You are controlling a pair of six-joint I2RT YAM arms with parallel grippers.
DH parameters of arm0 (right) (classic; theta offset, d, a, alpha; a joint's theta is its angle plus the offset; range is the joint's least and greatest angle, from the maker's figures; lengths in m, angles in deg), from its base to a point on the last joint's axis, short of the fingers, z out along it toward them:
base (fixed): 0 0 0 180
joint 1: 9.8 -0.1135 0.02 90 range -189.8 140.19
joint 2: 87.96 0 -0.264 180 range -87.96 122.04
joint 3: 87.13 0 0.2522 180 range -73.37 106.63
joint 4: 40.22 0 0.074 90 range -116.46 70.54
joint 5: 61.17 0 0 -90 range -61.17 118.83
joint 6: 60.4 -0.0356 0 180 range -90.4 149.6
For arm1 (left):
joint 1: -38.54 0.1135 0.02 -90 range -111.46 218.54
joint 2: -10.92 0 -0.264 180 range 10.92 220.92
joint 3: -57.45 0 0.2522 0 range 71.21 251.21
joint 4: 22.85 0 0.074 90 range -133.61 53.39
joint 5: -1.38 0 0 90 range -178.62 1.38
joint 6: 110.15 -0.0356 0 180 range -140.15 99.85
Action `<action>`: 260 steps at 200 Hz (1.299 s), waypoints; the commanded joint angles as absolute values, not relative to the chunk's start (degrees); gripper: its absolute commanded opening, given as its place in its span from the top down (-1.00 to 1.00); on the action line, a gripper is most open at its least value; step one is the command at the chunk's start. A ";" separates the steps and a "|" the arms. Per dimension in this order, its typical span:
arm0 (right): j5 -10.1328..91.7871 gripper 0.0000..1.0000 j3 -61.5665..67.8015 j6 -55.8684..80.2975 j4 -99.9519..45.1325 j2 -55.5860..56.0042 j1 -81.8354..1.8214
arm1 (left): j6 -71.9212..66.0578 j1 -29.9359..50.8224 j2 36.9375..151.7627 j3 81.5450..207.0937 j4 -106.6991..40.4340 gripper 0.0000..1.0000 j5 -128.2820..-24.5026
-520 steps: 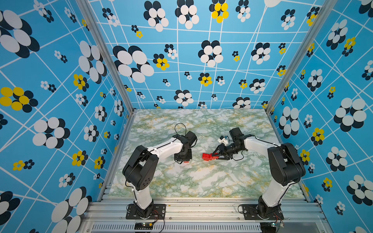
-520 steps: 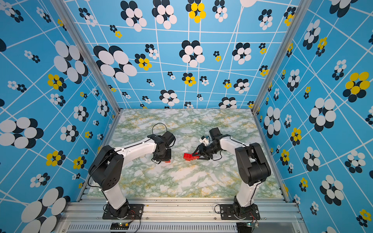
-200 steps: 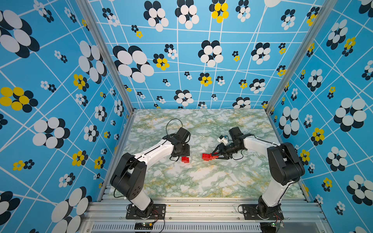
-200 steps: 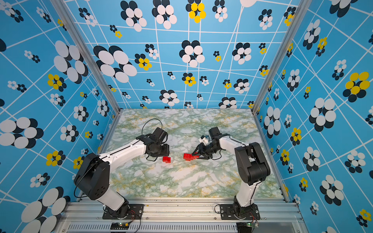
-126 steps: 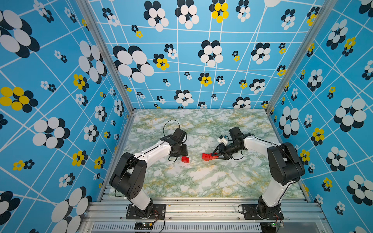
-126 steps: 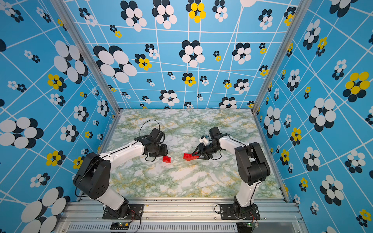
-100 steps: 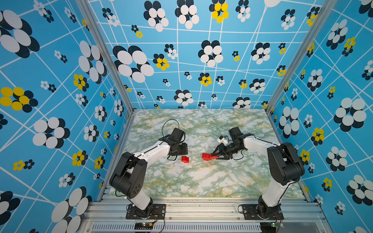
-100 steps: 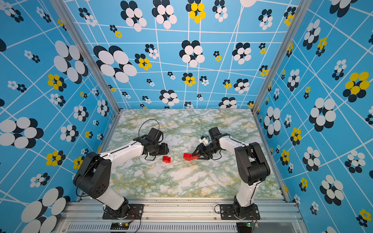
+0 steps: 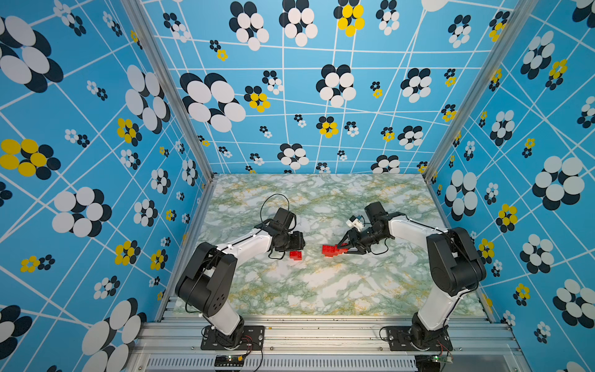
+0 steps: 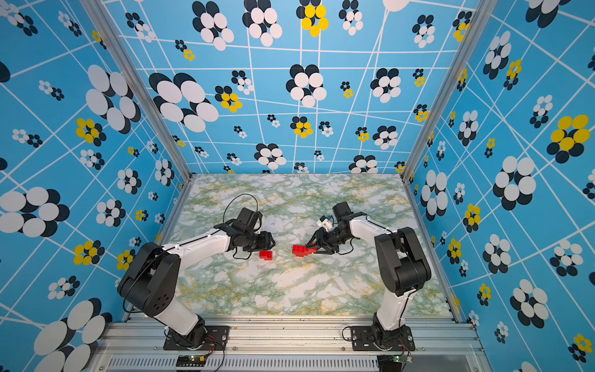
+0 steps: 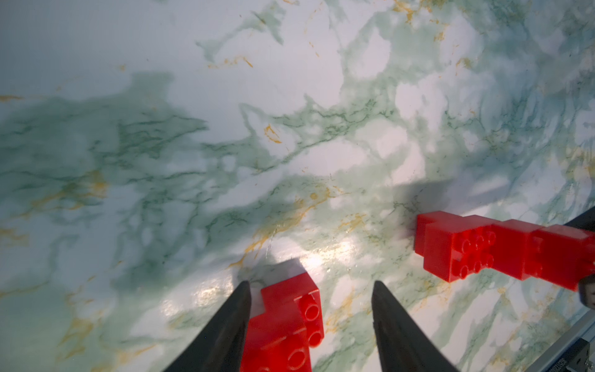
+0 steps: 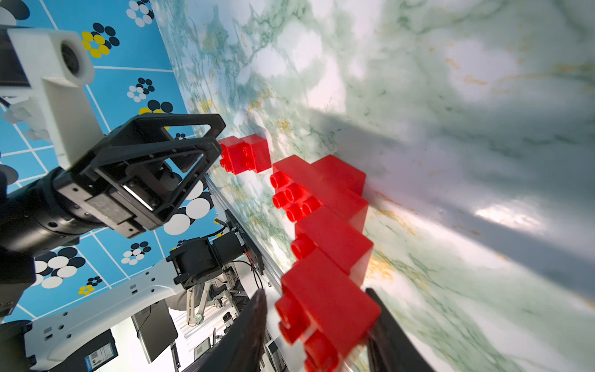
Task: Assemble the letter v with lego
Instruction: Adjust the lego brick at the center of the board.
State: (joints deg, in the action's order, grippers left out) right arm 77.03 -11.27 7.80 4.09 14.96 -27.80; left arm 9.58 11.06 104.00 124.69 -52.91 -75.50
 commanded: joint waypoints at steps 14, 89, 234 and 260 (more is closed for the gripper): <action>76.10 0.00 -9.92 8.57 5.77 14.00 -28.35 | 11.66 10.59 99.83 123.04 -57.53 -0.17 -74.70; 76.18 0.00 -9.65 8.68 5.84 14.00 -28.35 | 10.72 9.44 92.48 121.26 -64.08 -0.18 -79.12; 75.87 0.00 -7.95 9.64 7.50 14.54 -28.70 | 11.99 9.11 99.25 122.88 -54.01 -0.09 -72.90; 75.96 0.00 -6.98 10.09 8.13 15.17 -28.70 | 14.80 7.81 97.53 122.06 -54.80 -0.09 -72.95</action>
State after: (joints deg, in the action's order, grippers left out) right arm 76.82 -8.75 8.26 5.92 14.96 -28.33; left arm 11.46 8.96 100.11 123.49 -54.35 -73.97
